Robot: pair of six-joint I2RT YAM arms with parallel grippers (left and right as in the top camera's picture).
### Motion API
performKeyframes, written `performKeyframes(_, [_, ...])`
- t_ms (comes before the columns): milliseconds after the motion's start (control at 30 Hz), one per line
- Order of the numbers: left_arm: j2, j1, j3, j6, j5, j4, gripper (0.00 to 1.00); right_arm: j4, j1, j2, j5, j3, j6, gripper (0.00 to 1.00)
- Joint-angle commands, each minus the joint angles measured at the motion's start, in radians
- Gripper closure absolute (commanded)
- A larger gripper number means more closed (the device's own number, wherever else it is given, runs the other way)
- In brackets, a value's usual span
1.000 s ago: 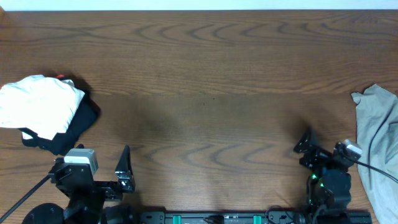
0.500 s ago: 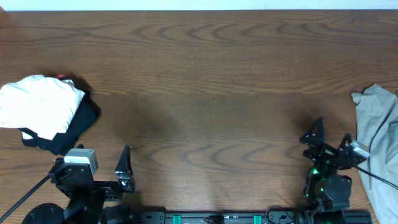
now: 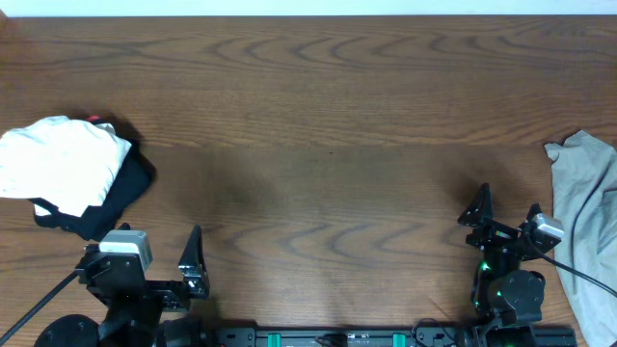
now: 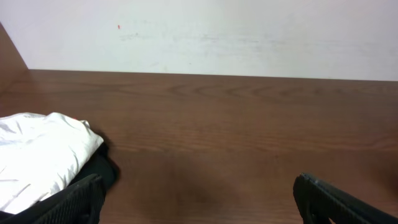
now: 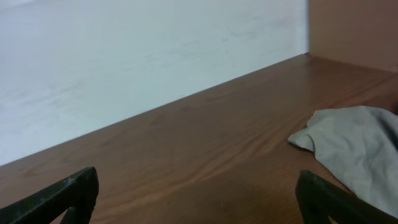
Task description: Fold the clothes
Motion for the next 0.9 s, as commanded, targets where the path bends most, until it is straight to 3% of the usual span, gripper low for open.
performKeyframes(0, [-0.002, -0.003, -0.003, 0.007, -0.008, -0.002, 0.02, -0.005, -0.007, -0.006, -0.013, -0.003, -0.02, 0.01])
performKeyframes(467, [-0.001, -0.006, -0.003, 0.007, -0.008, -0.002, 0.02, -0.005, -0.007, -0.006, -0.013, -0.003, -0.02, 0.01])
performKeyframes(867, [-0.002, -0.143, -0.003, 0.027, -0.036, -0.026, 0.02, -0.005, -0.007, -0.006, -0.013, -0.003, -0.02, 0.01])
